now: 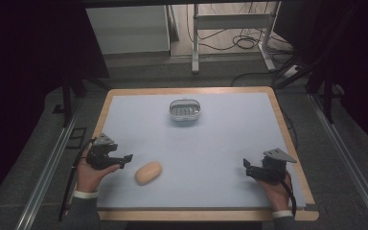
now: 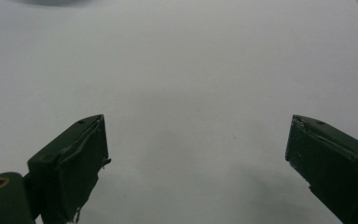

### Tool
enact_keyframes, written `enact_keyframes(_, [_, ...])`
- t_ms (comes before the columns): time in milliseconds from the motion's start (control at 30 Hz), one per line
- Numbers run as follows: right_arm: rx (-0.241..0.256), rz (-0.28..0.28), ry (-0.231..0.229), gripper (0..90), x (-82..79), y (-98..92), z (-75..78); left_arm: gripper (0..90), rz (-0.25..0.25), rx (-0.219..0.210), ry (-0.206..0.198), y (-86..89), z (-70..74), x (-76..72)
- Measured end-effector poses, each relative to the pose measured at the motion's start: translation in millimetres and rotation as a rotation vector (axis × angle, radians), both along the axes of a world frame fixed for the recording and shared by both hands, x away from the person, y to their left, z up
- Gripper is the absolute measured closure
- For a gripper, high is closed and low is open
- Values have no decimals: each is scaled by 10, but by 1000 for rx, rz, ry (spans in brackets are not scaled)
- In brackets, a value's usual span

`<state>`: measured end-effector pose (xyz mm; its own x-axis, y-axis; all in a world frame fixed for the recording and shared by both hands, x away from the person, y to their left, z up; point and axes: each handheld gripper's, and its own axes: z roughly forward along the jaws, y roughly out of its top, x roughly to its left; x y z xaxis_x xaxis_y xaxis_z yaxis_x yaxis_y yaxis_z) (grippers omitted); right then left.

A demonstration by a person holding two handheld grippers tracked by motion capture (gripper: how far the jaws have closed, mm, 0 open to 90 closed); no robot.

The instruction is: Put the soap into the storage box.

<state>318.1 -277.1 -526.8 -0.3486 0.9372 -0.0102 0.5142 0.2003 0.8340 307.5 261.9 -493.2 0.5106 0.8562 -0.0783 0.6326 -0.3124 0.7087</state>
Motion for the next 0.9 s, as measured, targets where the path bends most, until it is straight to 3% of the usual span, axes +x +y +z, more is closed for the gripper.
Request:
enact_keyframes(167, [28,26,4,56,2,-24,-2,213,16,26,8,-1,-26,19])
enact_keyframes(333, [64,9,-4,56,-5,-61,1,206,0,15,19,-15,-51,12])
enact_keyframes(567, [63,1,-27,59,-27,-60,2,197,-7,27,25,-41,-68,9])
enact_keyframes(900, [31,15,-24,64,-28,-28,-1,195,30,43,21,-41,-132,64])
